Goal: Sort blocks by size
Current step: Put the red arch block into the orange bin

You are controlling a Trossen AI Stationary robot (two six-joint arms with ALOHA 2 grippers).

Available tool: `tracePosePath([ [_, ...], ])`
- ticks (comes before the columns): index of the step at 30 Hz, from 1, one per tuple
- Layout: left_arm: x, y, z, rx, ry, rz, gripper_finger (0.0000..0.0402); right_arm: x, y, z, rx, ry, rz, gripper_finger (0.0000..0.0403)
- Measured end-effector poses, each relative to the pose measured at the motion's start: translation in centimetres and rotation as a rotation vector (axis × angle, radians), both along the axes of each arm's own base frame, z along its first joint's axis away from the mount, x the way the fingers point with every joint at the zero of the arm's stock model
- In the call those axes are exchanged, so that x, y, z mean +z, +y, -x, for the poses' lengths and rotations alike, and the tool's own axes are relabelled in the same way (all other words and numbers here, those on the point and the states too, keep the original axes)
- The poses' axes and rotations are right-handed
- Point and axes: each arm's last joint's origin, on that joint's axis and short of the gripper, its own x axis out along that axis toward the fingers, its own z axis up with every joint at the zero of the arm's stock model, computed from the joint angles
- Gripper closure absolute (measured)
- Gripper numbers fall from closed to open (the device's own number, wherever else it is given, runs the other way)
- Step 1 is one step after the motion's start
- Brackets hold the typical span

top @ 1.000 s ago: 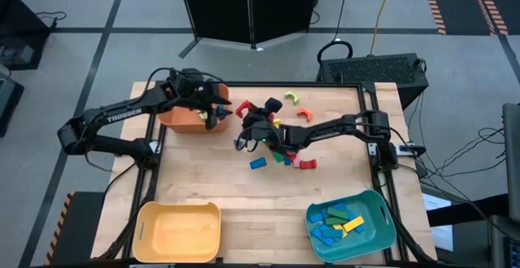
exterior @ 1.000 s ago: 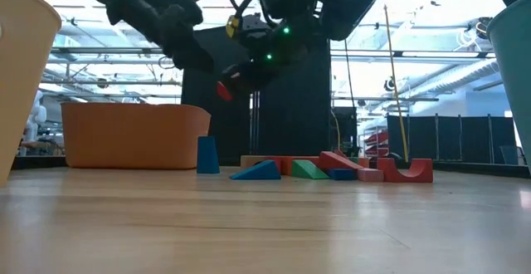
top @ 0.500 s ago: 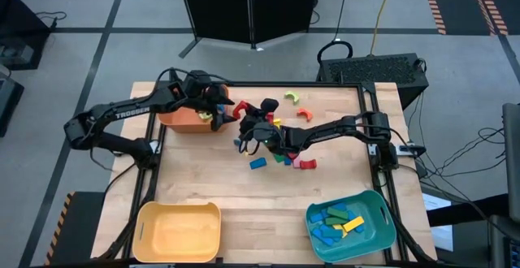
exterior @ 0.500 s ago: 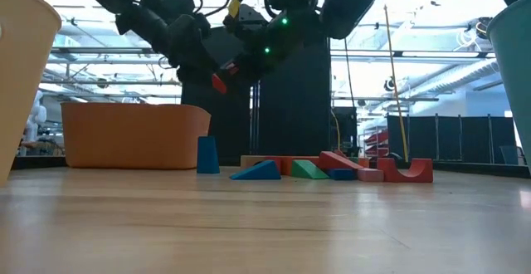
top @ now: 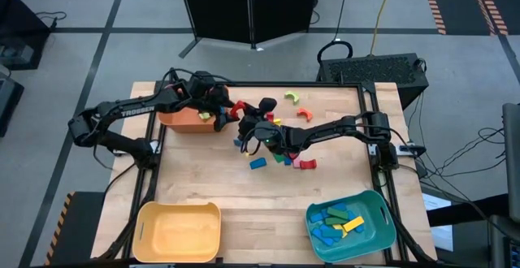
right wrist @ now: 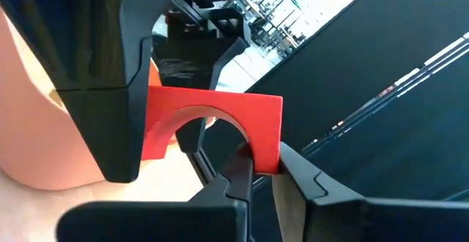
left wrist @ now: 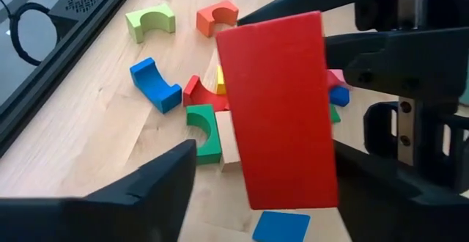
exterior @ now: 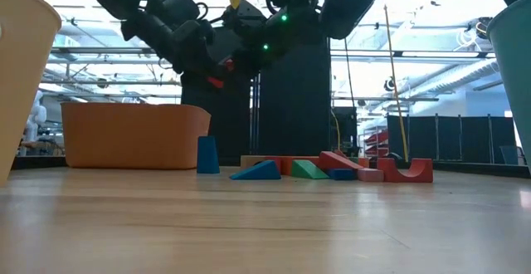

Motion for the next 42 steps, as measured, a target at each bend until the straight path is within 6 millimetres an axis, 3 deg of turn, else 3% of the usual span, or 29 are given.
tracePosePath([
  [6, 0.0, 0.0, 0.0, -0.005, -0.003, 0.003, 0.0185, 0.0, -0.1, 0.0, -0.002, 0.000, 0.000, 0.0381],
  [16, 0.1, 0.0, 0.1, -0.003, -0.004, 0.003, 0.0239, 0.0, -0.2, 0.0, -0.008, -0.016, -0.014, 0.0380],
  [23, 1.1, 0.2, 1.0, 0.023, -0.032, -0.016, 0.0244, 0.1, -0.2, 0.1, -0.043, -0.028, -0.008, 0.0373],
  [35, 1.5, 0.1, 1.6, 0.058, -0.017, -0.036, 0.0246, 0.0, -0.1, 0.1, -0.045, -0.012, -0.005, 0.0284],
  [42, 1.5, 0.1, 1.6, 0.052, -0.017, -0.033, 0.0245, 0.0, -0.1, 0.1, -0.059, -0.011, -0.001, 0.0260],
])
